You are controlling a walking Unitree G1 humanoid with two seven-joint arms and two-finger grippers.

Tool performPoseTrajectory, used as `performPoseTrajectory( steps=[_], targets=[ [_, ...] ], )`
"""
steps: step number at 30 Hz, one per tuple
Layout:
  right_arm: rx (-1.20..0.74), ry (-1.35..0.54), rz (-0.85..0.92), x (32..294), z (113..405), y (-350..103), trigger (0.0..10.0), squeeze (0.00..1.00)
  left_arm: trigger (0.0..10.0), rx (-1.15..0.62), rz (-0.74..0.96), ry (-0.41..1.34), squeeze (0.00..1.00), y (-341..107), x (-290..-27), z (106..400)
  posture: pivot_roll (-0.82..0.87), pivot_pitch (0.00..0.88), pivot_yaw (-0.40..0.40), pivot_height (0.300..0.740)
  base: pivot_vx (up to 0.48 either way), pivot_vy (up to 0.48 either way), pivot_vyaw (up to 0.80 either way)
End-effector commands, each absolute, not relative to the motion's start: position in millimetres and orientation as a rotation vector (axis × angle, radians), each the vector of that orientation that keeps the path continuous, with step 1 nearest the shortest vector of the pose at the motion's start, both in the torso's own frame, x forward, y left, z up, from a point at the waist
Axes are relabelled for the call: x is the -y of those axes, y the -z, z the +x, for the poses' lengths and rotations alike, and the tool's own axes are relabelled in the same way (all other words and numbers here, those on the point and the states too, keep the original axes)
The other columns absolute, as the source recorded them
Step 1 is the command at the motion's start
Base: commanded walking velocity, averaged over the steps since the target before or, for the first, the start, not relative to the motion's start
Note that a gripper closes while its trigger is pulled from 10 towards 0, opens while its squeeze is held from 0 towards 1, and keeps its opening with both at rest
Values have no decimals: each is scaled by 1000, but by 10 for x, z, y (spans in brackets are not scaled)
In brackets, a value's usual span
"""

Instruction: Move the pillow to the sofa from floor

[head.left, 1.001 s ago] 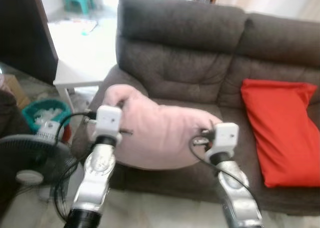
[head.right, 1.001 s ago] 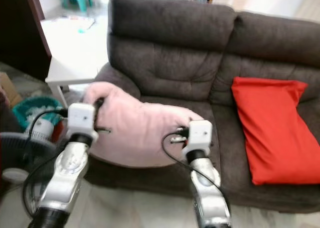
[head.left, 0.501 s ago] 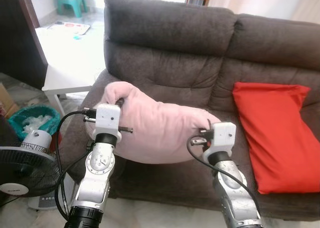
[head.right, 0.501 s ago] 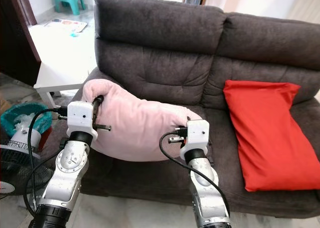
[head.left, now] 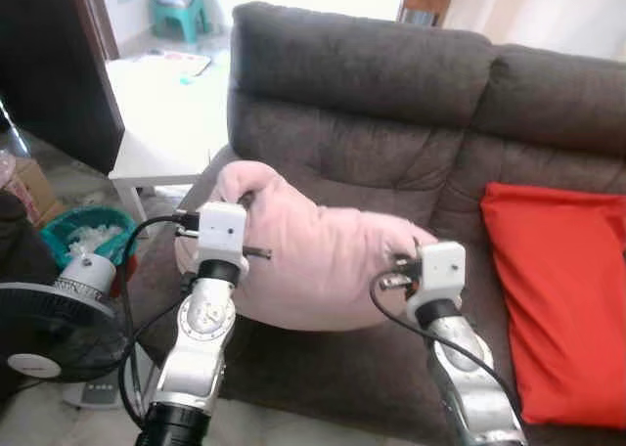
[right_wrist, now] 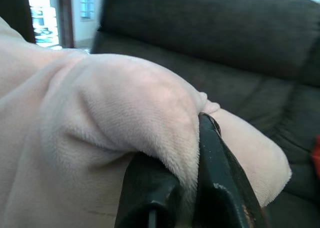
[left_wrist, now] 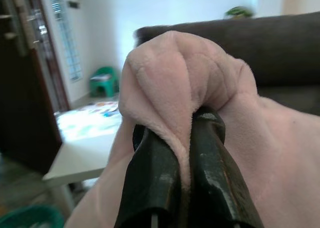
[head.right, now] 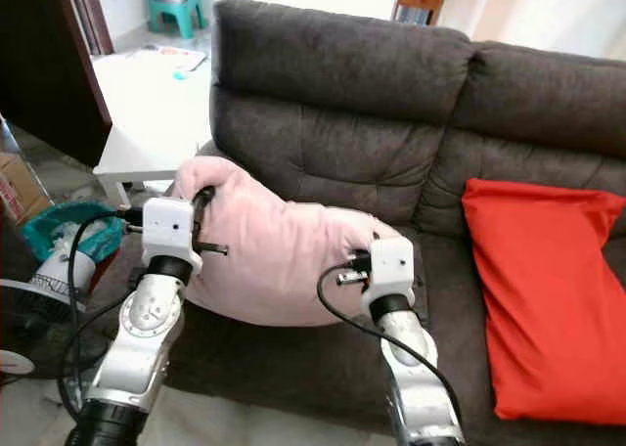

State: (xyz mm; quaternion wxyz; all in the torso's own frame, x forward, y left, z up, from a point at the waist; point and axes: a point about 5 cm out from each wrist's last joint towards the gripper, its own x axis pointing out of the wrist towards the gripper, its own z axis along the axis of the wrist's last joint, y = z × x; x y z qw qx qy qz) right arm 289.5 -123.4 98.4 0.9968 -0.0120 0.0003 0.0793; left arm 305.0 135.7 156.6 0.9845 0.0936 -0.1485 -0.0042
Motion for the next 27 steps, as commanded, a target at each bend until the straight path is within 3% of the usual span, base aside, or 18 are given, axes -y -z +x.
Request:
performPoseTrajectory(
  steps=[1,5,13,27],
  targets=[
    [96,-227,-24,1107,2921,-1171,10000,0,10000,362,167,80,0,-1684,-1176,3048,123,0,-99,740,259,0,0],
    [113,-248,-47,1091,2917,-1194,10000,0,10000,362,167,80,0,-1683,-1175,3048,124,0,-100,740,259,0,0],
    [110,-257,-49,1067,2917,-1182,10000,0,10000,363,167,81,0,-1686,-1176,3051,128,0,-100,740,258,0,703],
    [97,-242,-42,1086,2917,-1153,10000,0,10000,358,169,84,0,-1675,-1177,3051,128,0,-100,740,258,0,0]
  ],
)
